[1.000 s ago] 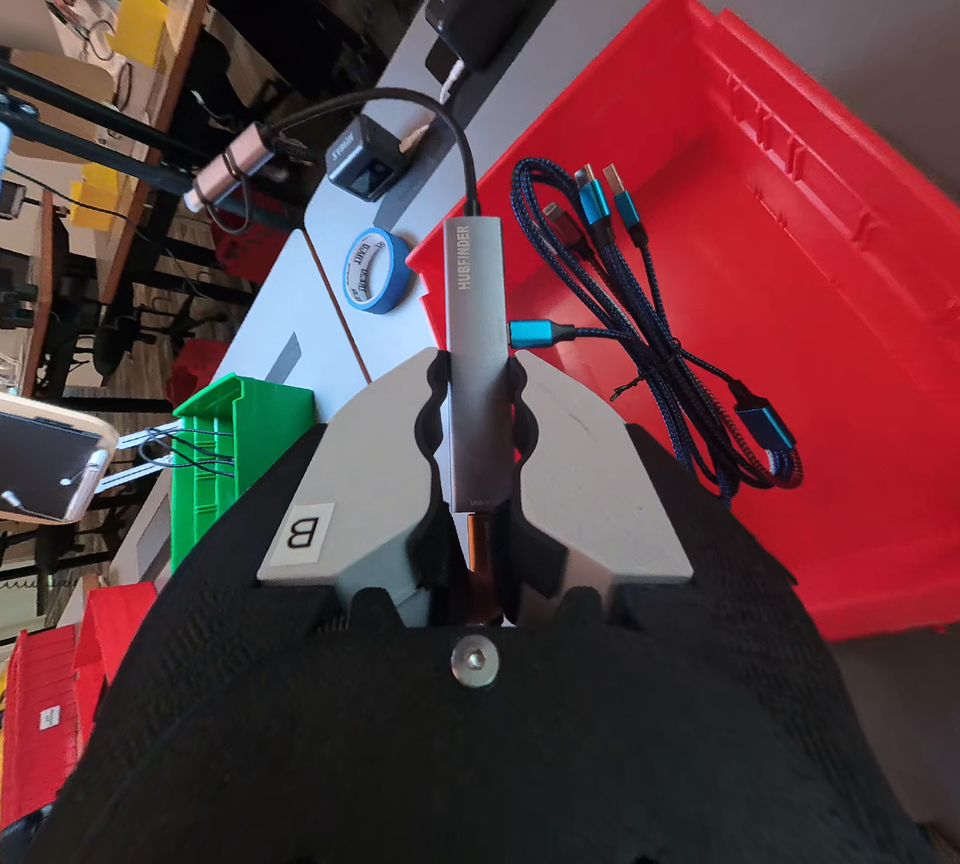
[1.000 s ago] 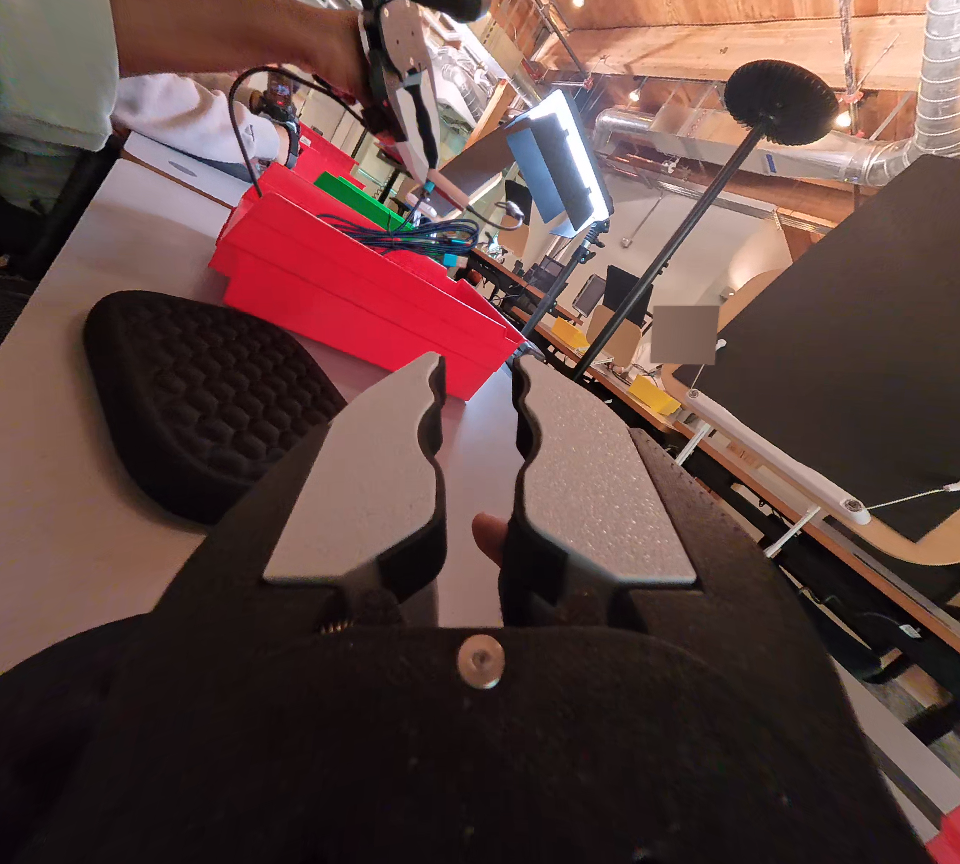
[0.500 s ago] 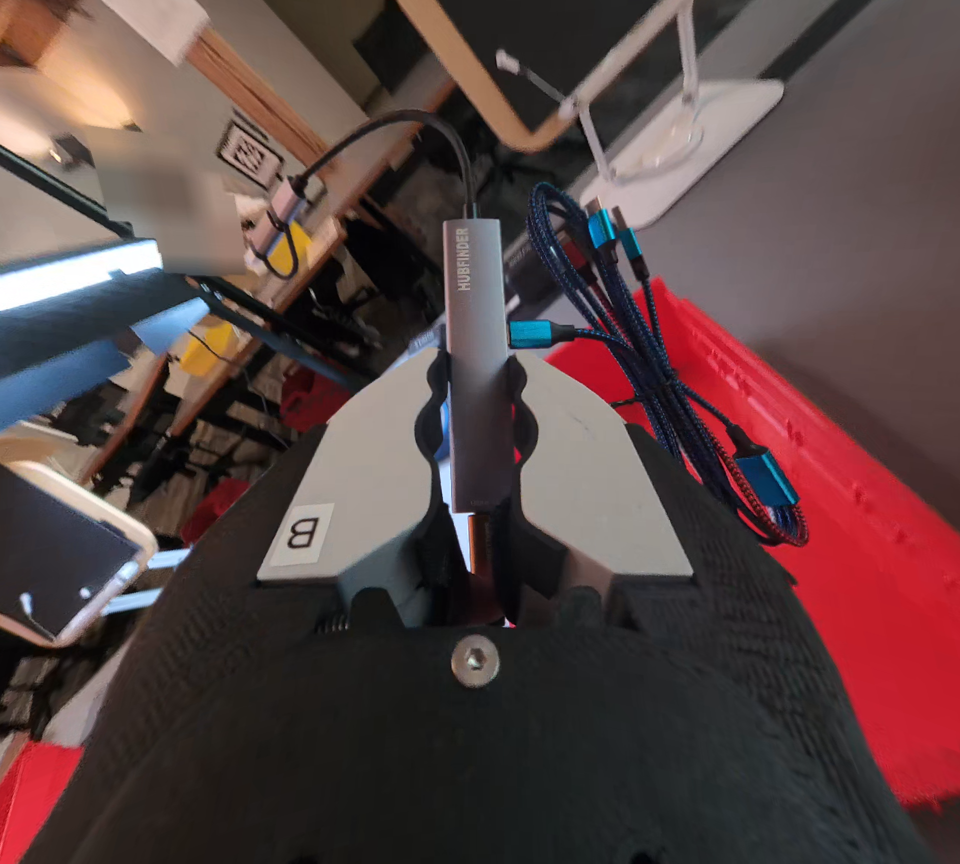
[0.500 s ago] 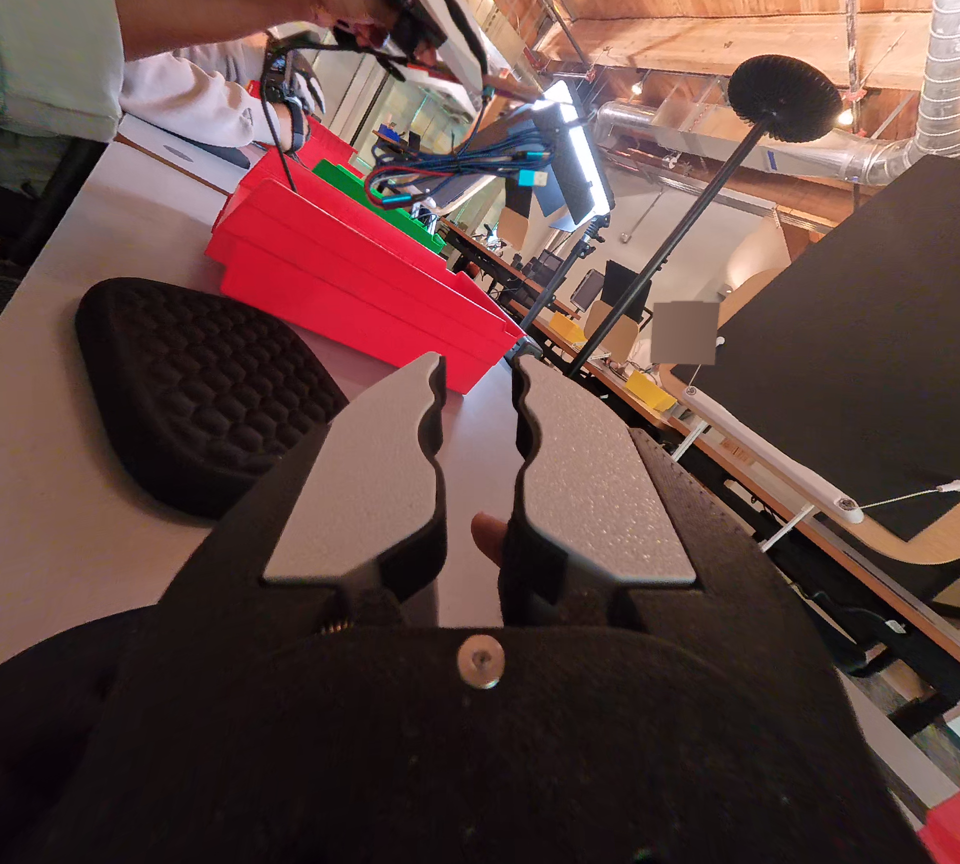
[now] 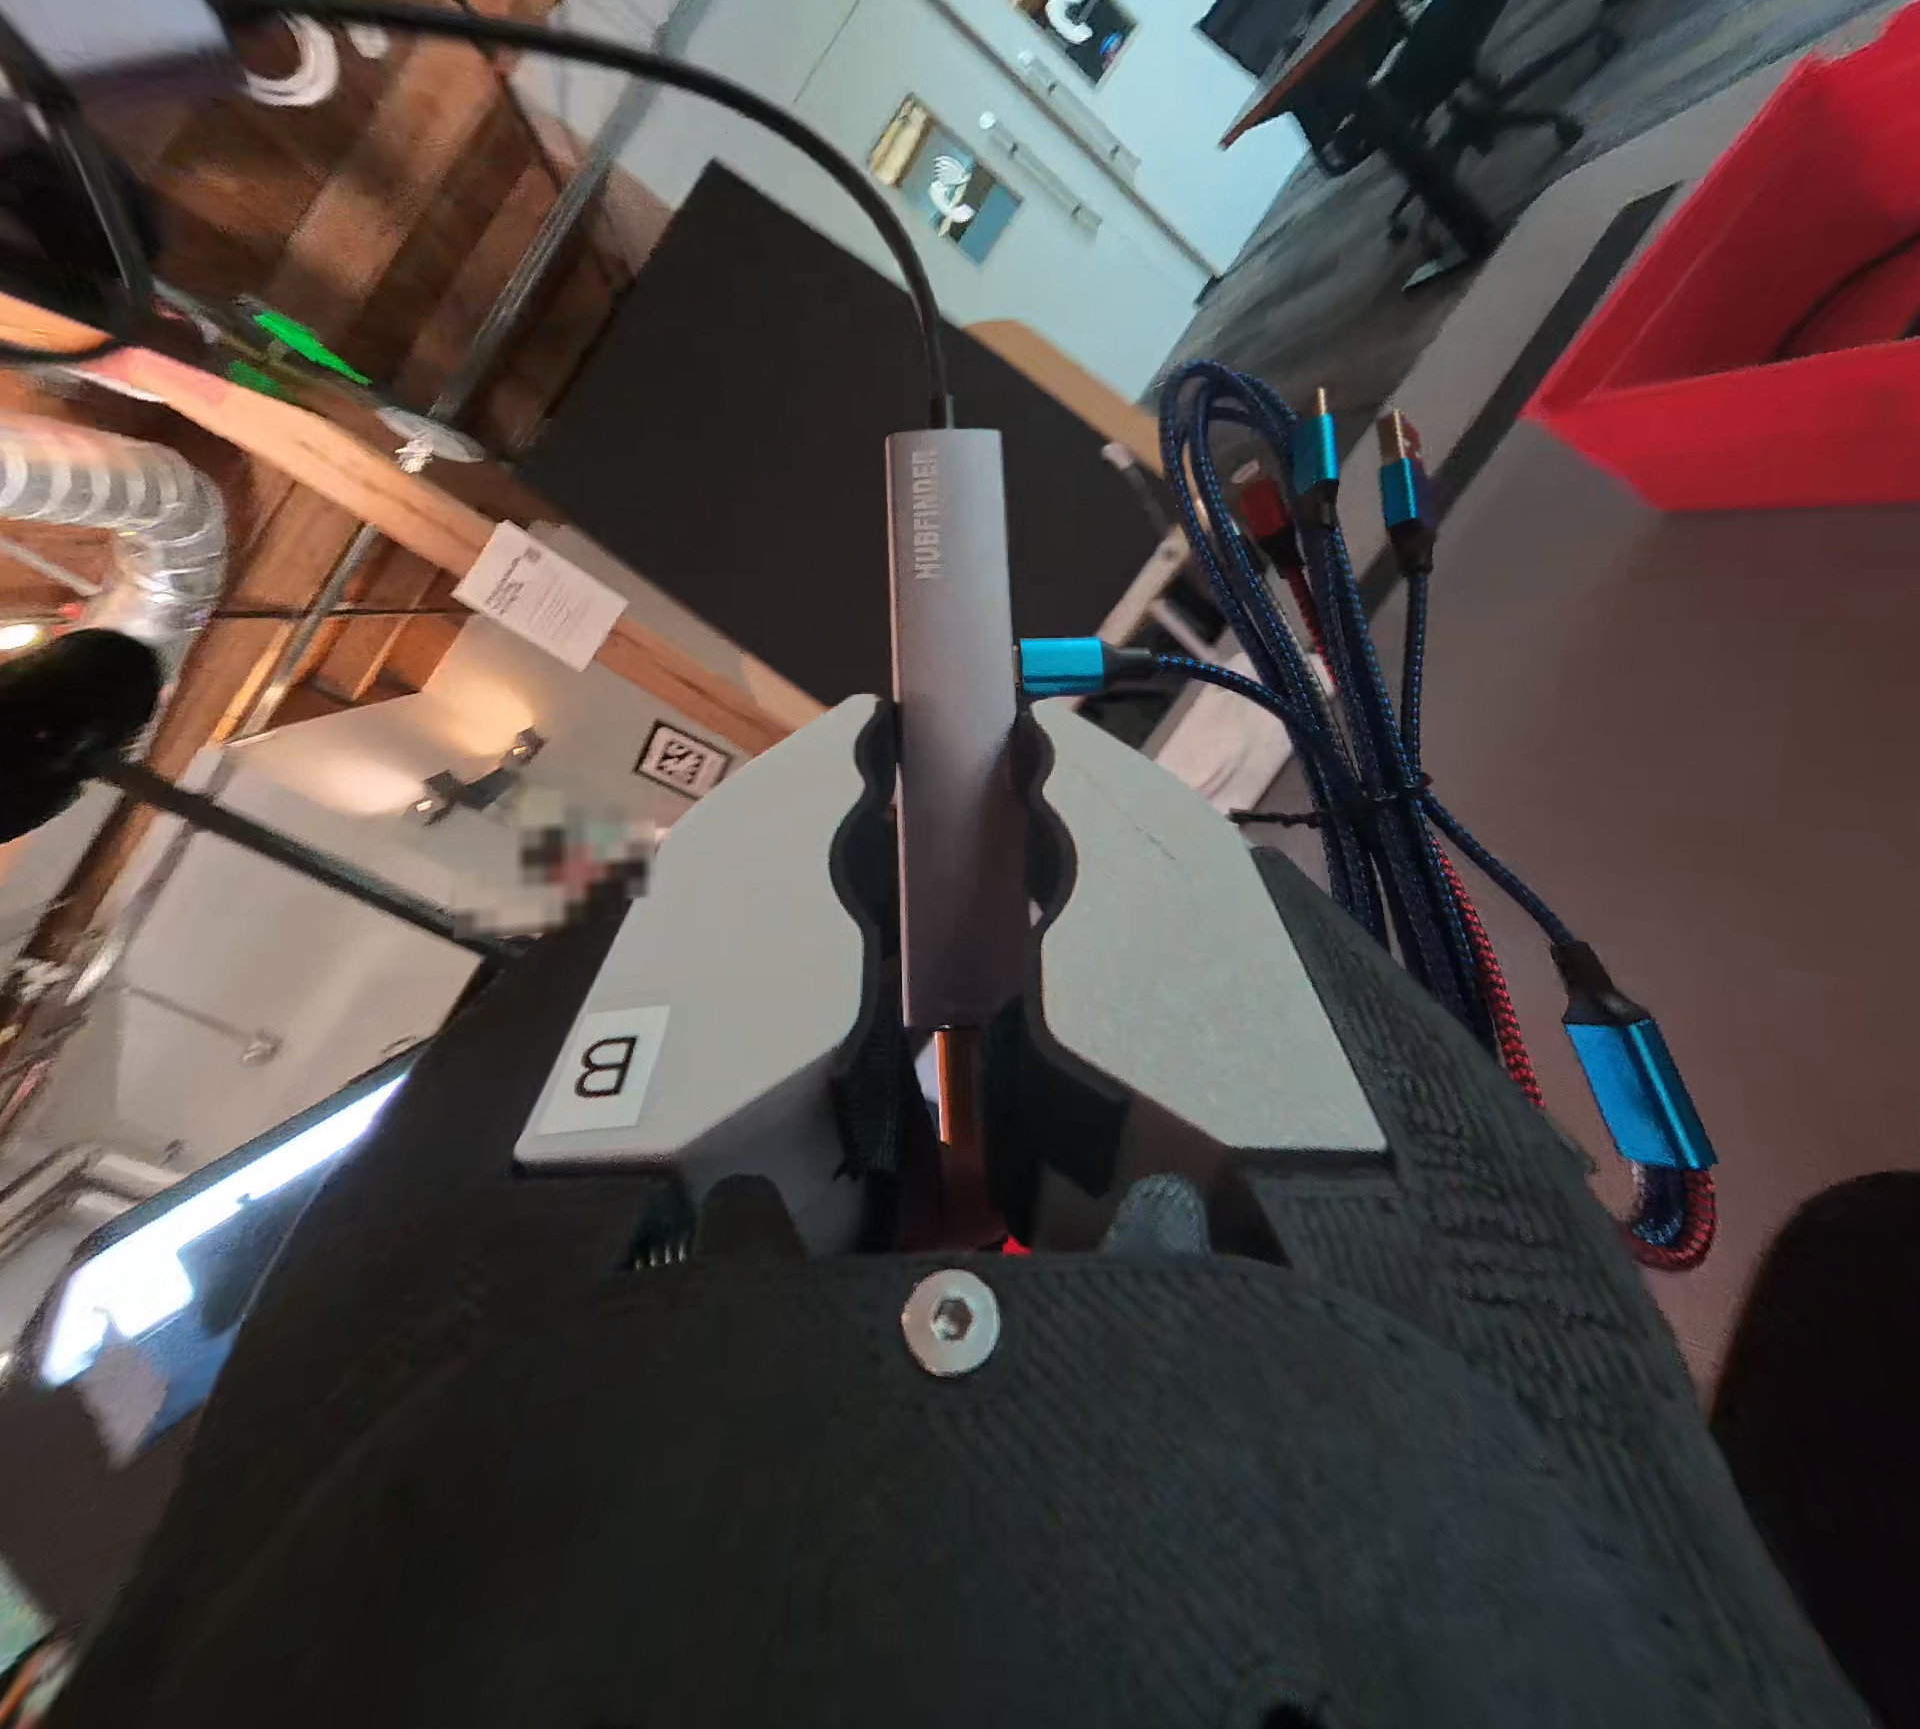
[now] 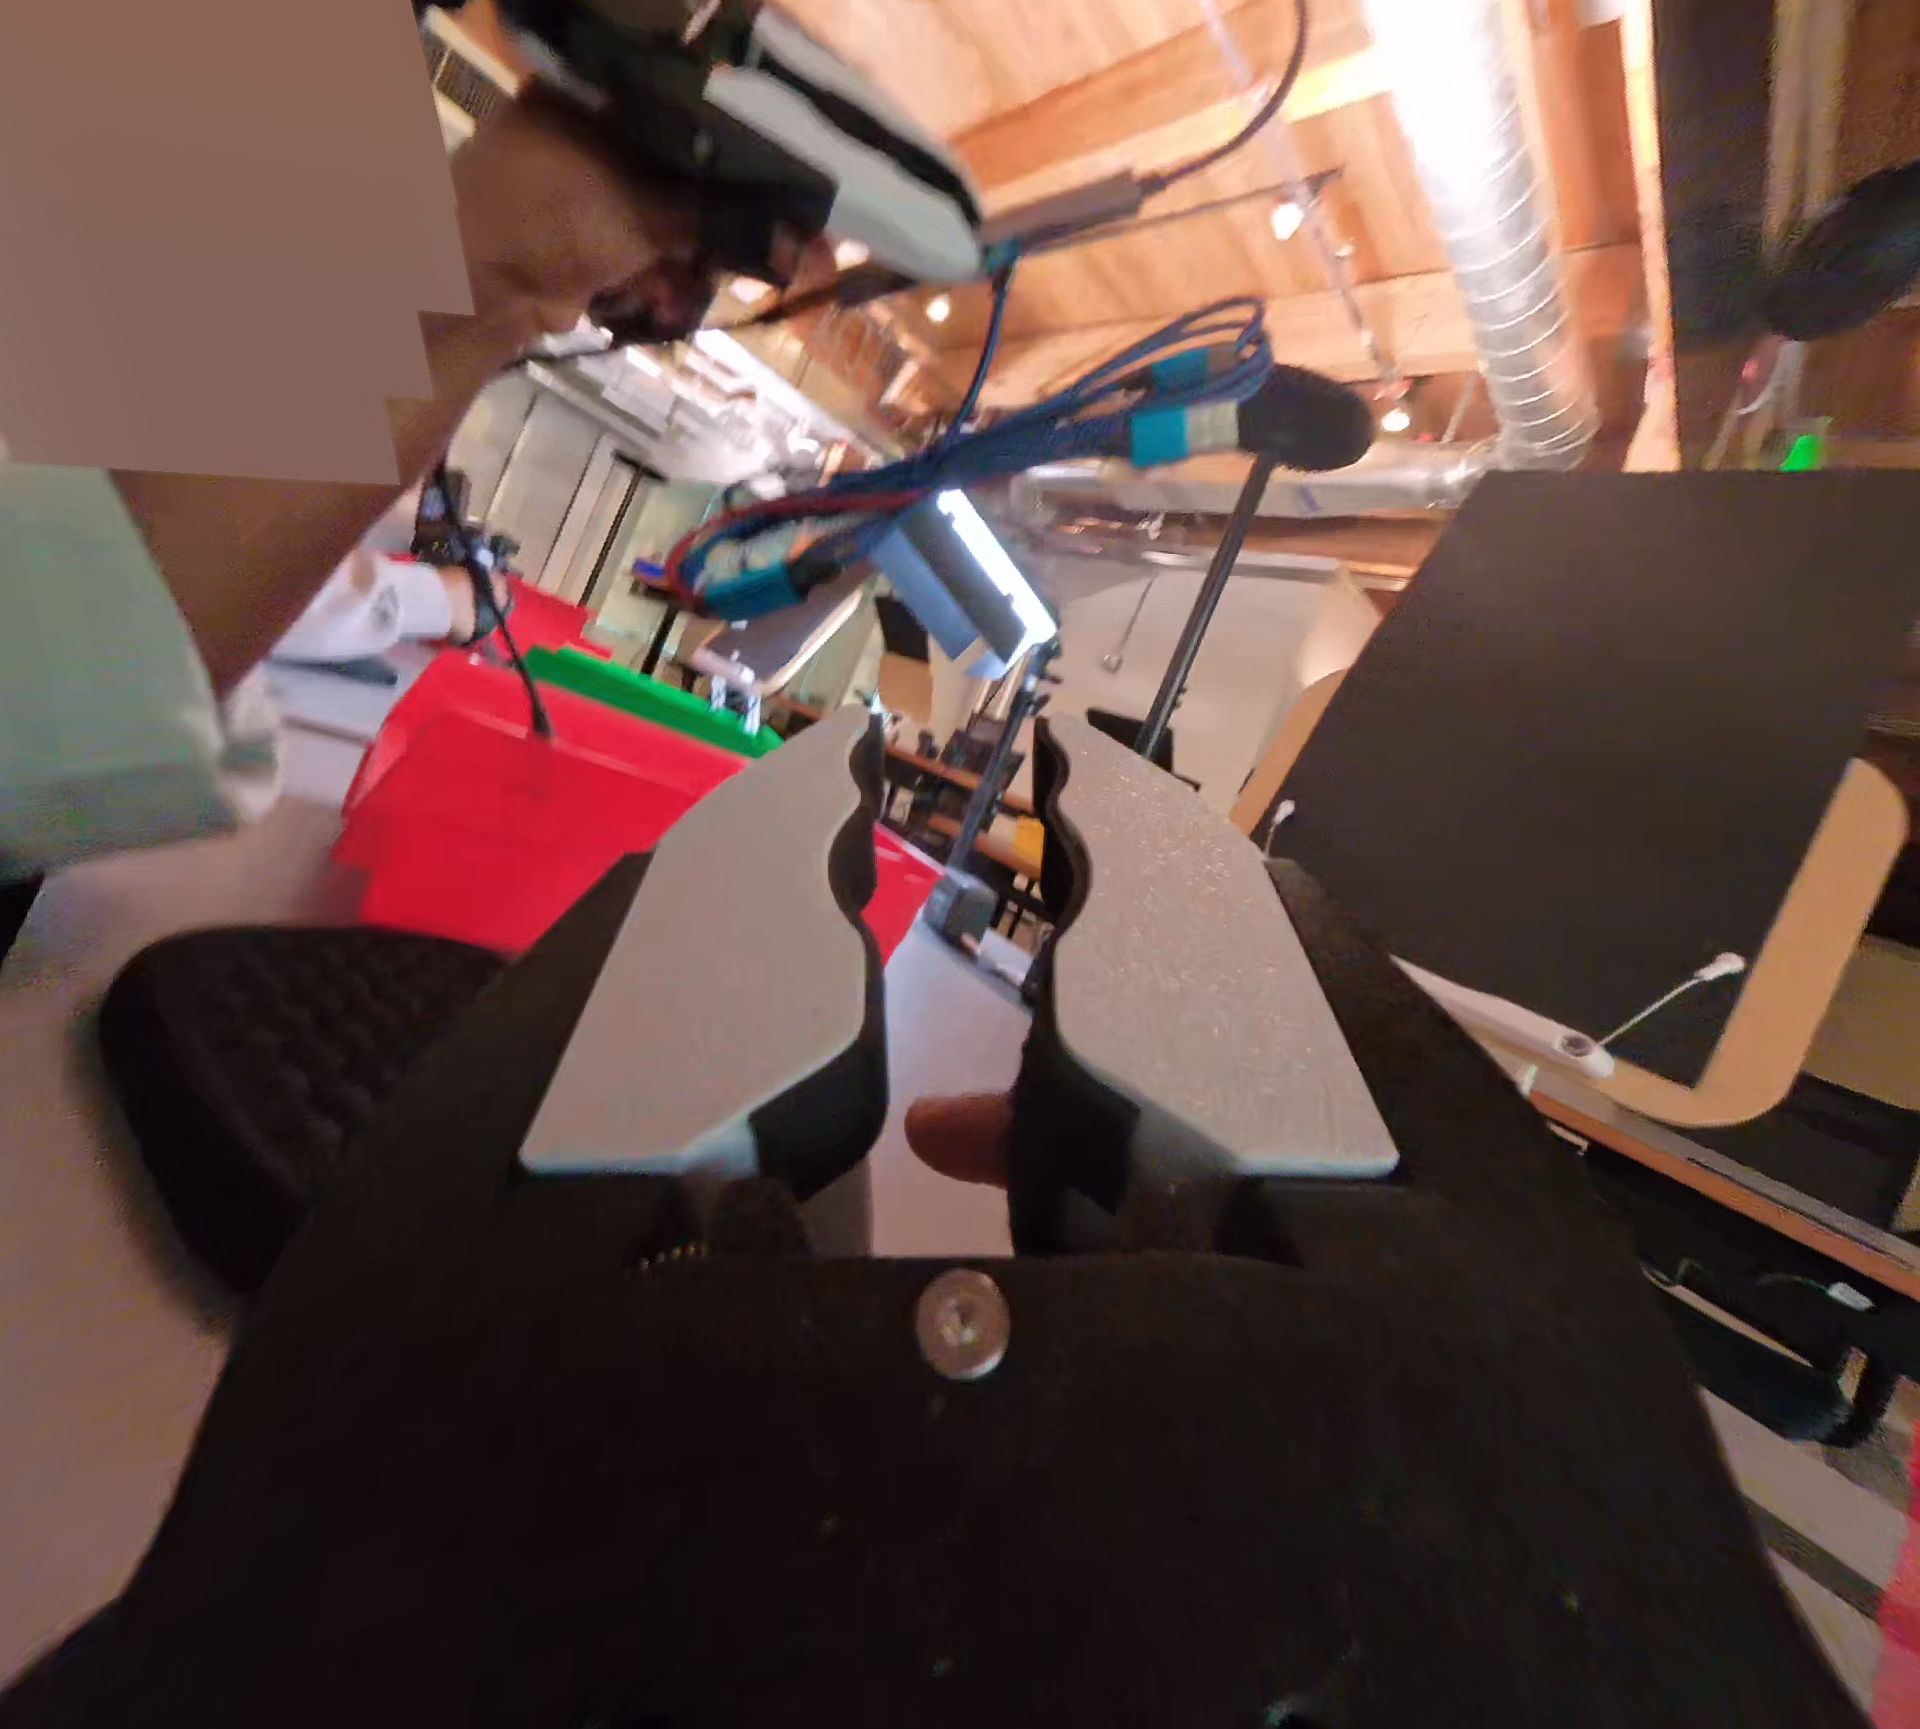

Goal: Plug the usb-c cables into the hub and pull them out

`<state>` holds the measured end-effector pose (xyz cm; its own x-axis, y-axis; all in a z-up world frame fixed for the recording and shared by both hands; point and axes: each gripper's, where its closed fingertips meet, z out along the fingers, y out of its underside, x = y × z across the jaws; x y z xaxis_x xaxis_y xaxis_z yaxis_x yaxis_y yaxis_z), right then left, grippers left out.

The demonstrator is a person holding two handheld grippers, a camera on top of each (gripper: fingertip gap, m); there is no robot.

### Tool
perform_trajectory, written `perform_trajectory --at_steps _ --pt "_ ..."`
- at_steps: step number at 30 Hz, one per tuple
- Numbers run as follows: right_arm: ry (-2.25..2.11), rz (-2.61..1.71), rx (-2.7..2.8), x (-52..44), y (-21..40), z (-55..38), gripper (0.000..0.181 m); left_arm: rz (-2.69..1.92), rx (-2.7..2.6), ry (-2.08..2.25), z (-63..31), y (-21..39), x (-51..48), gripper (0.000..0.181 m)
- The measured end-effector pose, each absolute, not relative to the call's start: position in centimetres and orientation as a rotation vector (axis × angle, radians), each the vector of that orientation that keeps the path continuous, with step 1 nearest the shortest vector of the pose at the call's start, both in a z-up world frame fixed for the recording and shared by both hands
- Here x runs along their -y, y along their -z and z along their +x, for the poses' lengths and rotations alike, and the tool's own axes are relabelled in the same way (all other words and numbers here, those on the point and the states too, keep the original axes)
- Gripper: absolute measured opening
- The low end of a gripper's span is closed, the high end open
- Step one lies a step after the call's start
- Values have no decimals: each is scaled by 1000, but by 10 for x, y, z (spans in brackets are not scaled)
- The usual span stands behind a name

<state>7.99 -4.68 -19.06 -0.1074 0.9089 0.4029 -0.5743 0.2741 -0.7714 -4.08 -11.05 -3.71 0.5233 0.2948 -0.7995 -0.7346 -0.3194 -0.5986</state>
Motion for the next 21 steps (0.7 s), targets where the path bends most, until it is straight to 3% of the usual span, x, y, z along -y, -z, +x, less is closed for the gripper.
perform_trajectory --at_steps 6,13,21 --pt "-1371 -472 823 43 147 105 14 -1738 -417 -821 -5 122 58 20" --pt "-1086 -721 1093 46 194 48 24 -1885 -401 -538 15 202 37 20" --pt "-791 -824 1216 39 227 25 9 -1900 -377 -438 12 226 38 20"
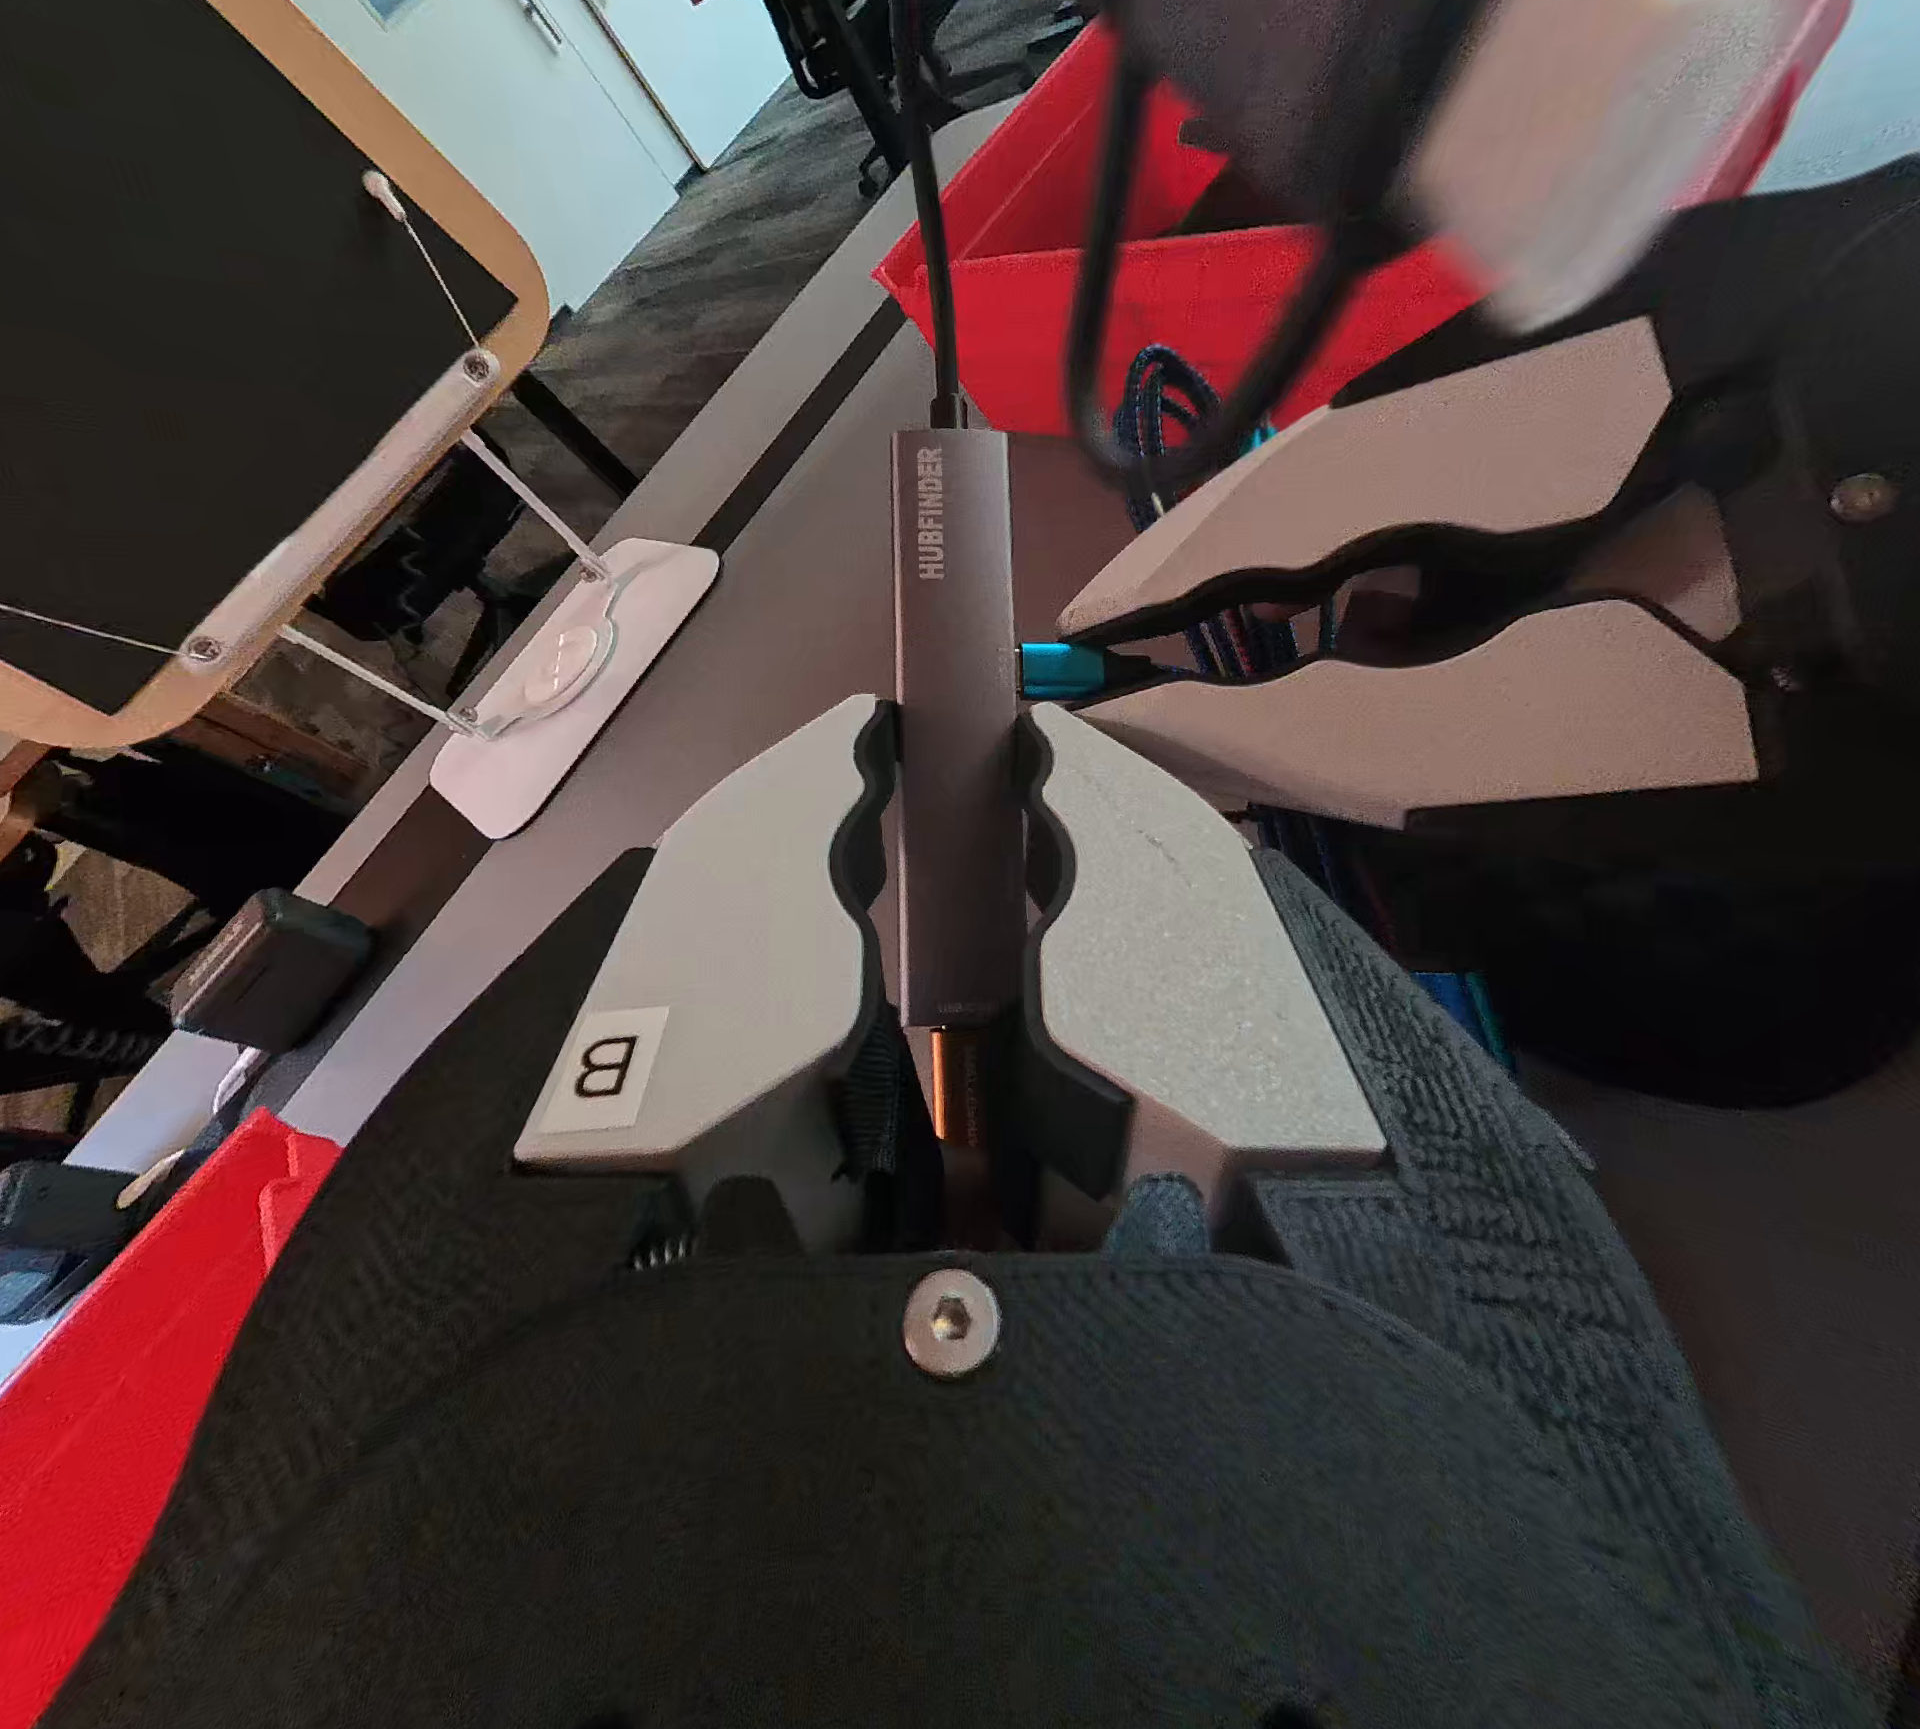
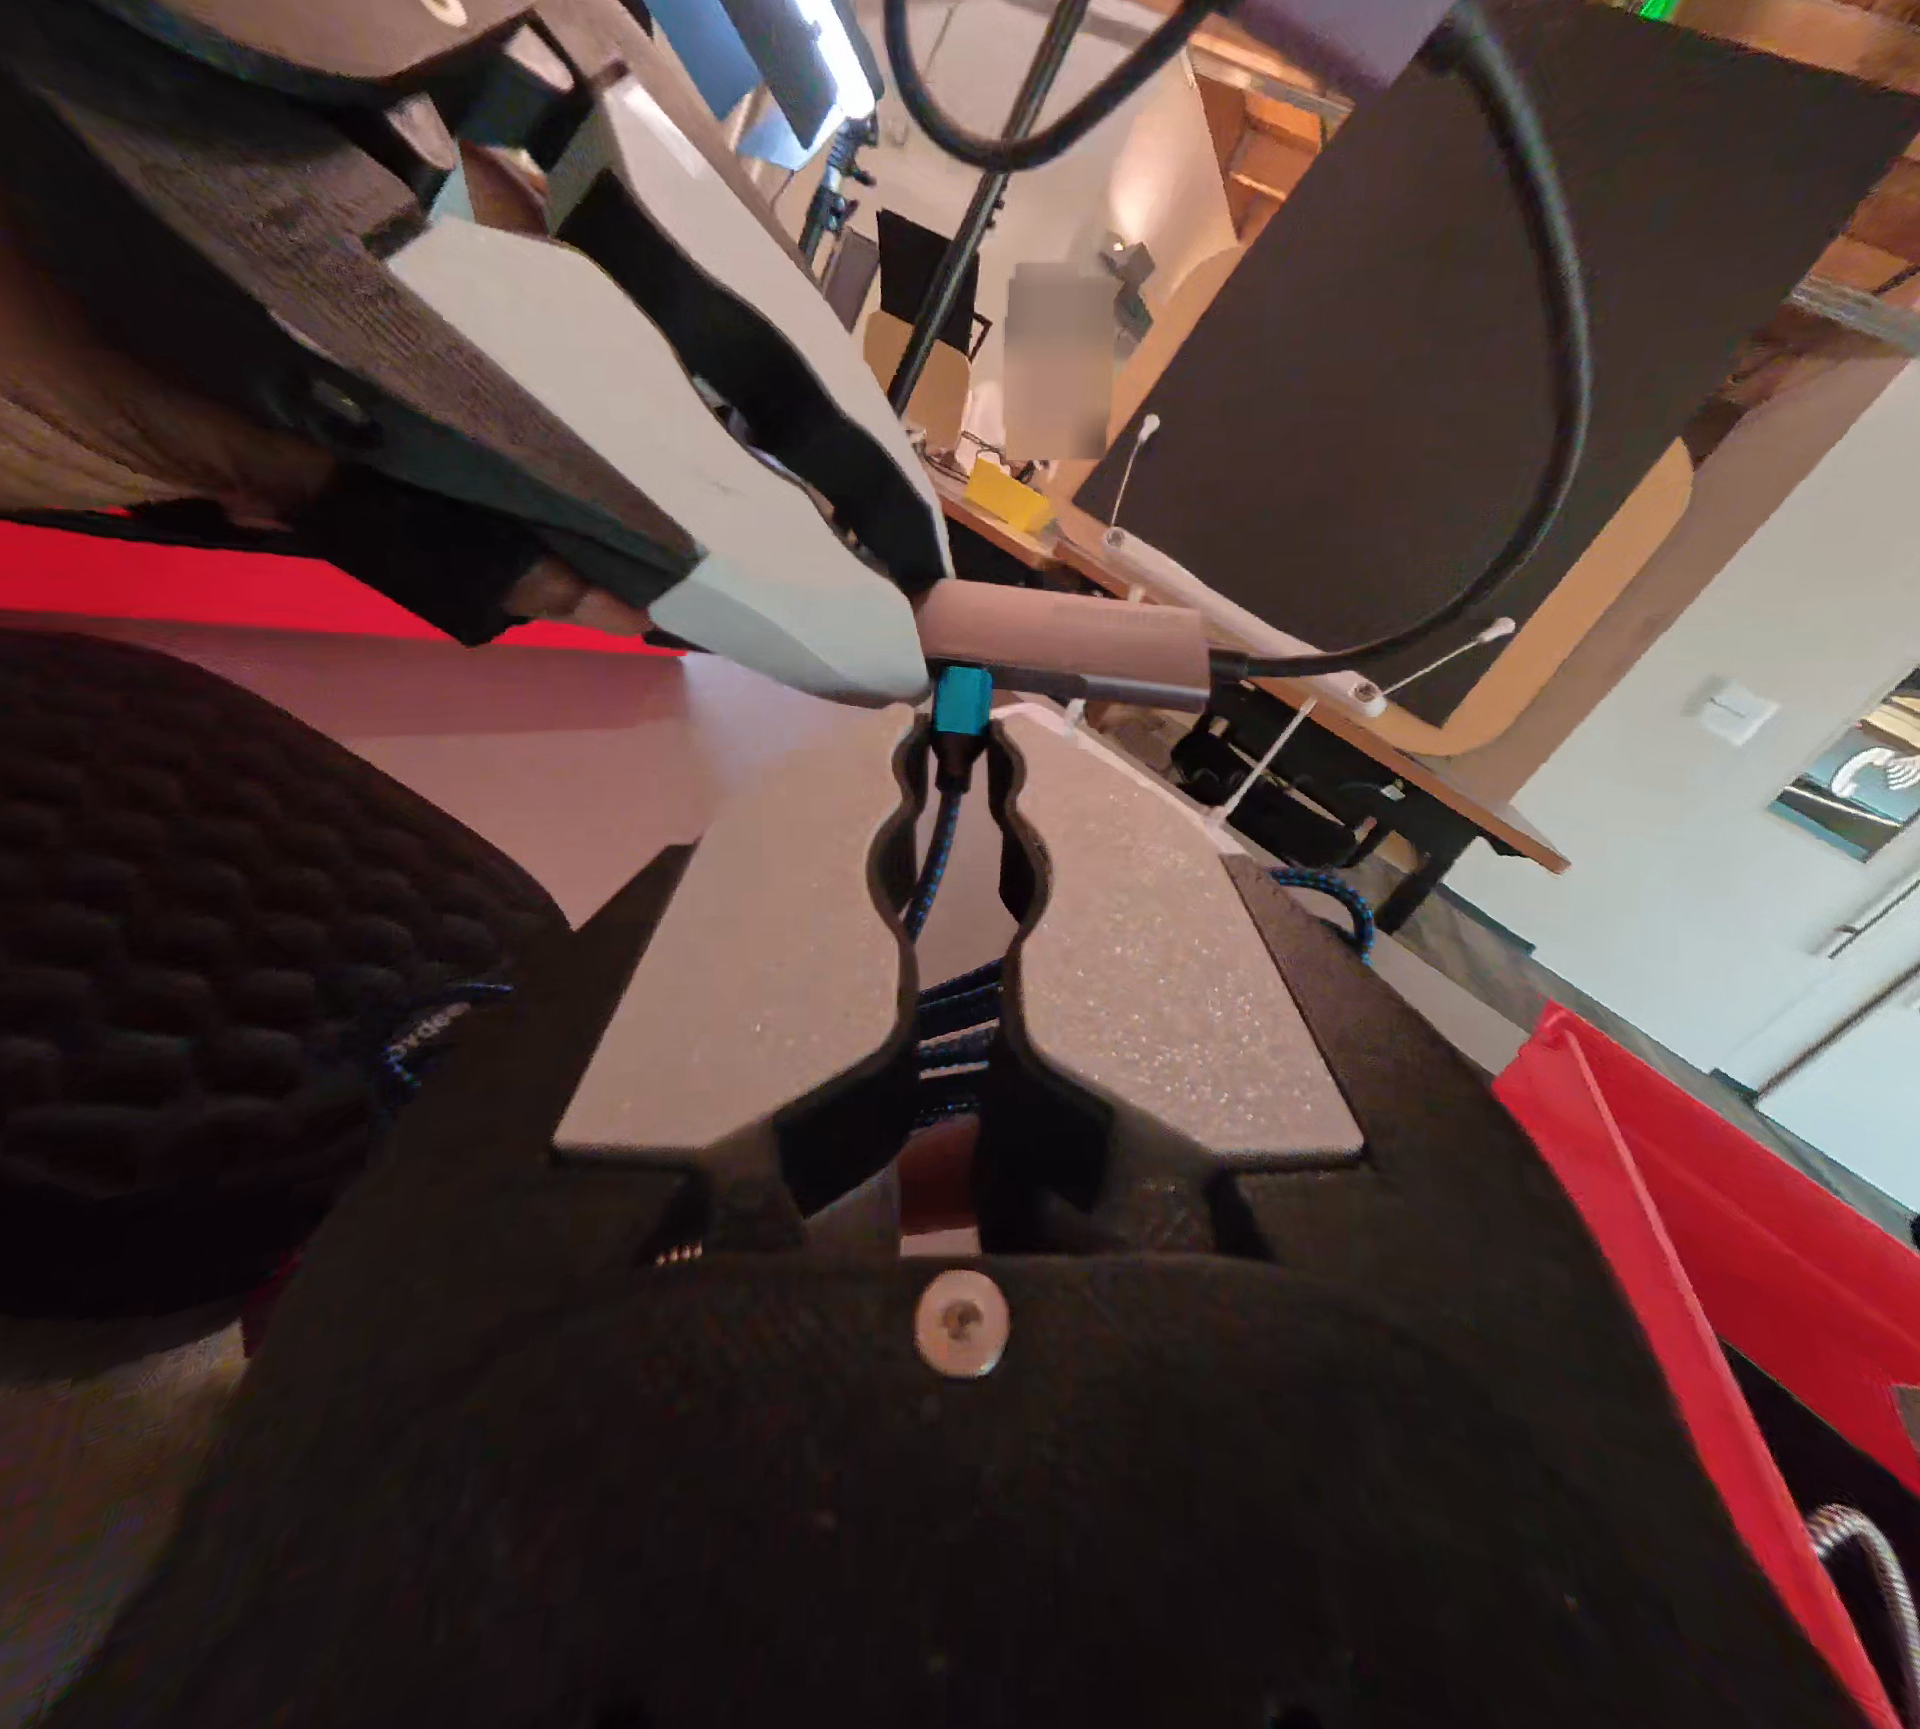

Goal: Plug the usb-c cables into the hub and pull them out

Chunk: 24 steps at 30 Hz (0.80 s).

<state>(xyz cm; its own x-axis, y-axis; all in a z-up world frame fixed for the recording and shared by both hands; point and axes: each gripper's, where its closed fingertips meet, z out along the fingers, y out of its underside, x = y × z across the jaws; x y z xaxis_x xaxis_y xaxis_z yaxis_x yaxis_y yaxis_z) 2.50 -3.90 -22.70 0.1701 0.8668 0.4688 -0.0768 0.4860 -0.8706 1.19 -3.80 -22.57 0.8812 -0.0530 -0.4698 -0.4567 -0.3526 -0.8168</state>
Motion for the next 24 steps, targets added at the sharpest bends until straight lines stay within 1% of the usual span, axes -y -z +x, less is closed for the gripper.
perform_trajectory --at_steps 2,7,9,10,12,13,16,17,20,24 --pt "-717 -823 1228 38 230 24 10 -1900 -376 -436 10 230 37 20" --pt "-720 -855 1234 37 236 22 9 -1849 -418 -503 8 236 38 22" --pt "-728 -861 1233 38 237 22 9 -1887 -421 -595 -1 243 39 32" --pt "-743 -869 1230 38 236 23 10 -1915 -428 -632 -5 248 39 33" --pt "-724 -878 1236 37 237 22 9 -1926 -468 -604 -1 254 37 21" --pt "-703 -874 1239 36 237 22 9 -1924 -447 -604 -2 254 36 19" --pt "-655 -874 1249 34 238 20 11 -1892 -421 -604 -4 253 34 18" --pt "-638 -866 1255 34 238 19 9 -1879 -402 -545 -4 253 34 18" --pt "-600 -864 1284 38 239 14 9 -1853 -303 -268 -5 258 34 17" --pt "-558 -870 1330 39 252 6 9 -1851 -228 -212 -13 270 36 18"
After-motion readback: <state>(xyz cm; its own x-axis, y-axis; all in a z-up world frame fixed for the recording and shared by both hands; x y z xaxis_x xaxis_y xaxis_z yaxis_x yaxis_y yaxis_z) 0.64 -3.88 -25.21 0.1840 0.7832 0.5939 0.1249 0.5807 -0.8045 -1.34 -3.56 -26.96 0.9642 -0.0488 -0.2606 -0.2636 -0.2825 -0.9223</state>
